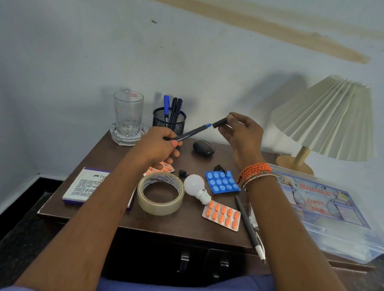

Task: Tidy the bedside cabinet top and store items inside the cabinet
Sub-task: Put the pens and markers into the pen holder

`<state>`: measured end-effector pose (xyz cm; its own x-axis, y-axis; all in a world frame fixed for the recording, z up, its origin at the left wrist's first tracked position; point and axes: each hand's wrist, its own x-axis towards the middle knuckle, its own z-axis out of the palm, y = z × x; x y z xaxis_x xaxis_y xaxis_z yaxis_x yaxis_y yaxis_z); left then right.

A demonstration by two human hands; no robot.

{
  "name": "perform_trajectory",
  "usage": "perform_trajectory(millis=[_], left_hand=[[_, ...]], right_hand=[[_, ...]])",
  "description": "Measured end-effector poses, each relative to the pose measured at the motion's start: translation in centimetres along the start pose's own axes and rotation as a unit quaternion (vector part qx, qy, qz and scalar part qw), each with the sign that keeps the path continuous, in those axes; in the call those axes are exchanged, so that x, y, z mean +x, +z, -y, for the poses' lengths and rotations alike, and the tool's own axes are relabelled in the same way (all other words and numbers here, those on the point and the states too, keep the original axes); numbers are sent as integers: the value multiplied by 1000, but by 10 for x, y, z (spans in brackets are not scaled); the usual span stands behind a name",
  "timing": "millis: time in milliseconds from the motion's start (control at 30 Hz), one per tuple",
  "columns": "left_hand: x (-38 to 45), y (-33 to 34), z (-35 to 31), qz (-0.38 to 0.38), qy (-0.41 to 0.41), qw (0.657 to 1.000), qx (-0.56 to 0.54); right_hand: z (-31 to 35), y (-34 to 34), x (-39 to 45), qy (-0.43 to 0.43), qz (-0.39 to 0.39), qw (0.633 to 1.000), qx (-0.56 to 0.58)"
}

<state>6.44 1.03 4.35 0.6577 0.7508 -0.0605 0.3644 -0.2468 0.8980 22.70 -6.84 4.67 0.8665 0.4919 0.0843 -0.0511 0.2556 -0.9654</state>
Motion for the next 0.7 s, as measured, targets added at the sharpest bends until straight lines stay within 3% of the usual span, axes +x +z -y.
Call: perform_trajectory(millis=[67, 200, 700], left_hand=[[0, 0, 0, -1, 2, 1000, -1], [-1, 0, -1, 1, 6, 1000, 2], [-2, -1, -1, 0, 22, 1000, -9]], right_hand=[[7, -1, -5, 20, 23, 996, 82], [6, 0, -9, 18, 8, 993, 119], [1, 3, -7, -47, -81, 994, 51]])
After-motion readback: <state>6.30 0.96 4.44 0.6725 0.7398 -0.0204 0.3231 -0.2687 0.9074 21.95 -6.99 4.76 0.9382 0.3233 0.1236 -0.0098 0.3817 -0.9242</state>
